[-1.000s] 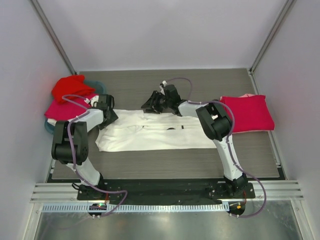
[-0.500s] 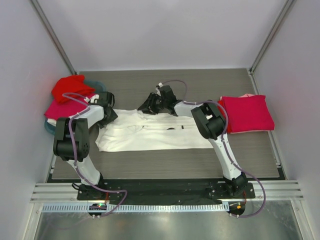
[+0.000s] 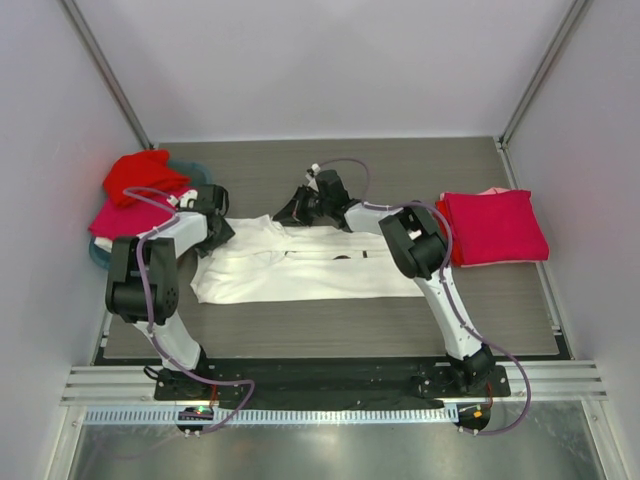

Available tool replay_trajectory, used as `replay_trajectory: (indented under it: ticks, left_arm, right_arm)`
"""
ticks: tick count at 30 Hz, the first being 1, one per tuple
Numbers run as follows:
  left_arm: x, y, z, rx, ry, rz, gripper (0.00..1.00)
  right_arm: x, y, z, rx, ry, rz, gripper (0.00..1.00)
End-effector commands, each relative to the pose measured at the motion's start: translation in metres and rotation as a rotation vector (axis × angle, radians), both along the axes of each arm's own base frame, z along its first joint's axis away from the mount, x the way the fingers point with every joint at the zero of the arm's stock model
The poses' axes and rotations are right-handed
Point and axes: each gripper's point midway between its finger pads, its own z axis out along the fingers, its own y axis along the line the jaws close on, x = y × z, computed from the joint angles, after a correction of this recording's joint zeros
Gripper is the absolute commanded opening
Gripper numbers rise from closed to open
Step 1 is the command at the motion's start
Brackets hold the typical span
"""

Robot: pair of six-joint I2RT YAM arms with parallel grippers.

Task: Fold and stack the t-shirts
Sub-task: Fold the tshirt

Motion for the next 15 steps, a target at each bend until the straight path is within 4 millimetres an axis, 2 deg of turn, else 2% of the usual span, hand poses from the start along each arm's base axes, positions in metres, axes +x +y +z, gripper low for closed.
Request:
replay_trajectory:
  ticks: [1,3,4,6,7,8,10,11,15]
  left_arm:
    - [-0.006,0.014,0.007,0.044,-0.022,0.030,0.63]
    - [-0.007,0.015,0.008,0.050,-0.023,0.031,0.64]
    - [-0.008,0.017,0.008,0.055,-0.021,0.035,0.64]
    - [-0.008,0.017,0.008,0.056,-0.019,0.037,0.64]
    - [-0.009,0.018,0.007,0.060,-0.015,0.040,0.64]
    - [-0.008,0.018,0.008,0.063,-0.017,0.041,0.64]
    - [-0.010,0.019,0.010,0.067,-0.018,0.047,0.64]
    - [-0.009,0.019,0.012,0.067,-0.026,0.052,0.64]
    - [-0.014,0.019,0.021,0.057,-0.044,0.056,0.66]
  right_arm:
    - [-0.002,0.006,0.059,0.088,-0.133,0.023,0.01]
    - [-0.009,0.004,0.069,0.074,-0.185,0.047,0.01]
    - [-0.015,0.004,0.086,0.088,-0.222,0.069,0.01]
    - [-0.025,0.002,0.088,0.083,-0.242,0.102,0.01]
    - [-0.029,0.000,0.096,0.091,-0.253,0.113,0.01]
    - [-0.038,-0.003,0.088,0.086,-0.231,0.134,0.01]
    - [-0.048,-0.005,0.091,0.103,-0.242,0.158,0.01]
    - [-0.059,-0.009,0.081,0.098,-0.216,0.176,0.01]
    - [-0.076,-0.019,0.080,0.106,-0.218,0.201,0.01]
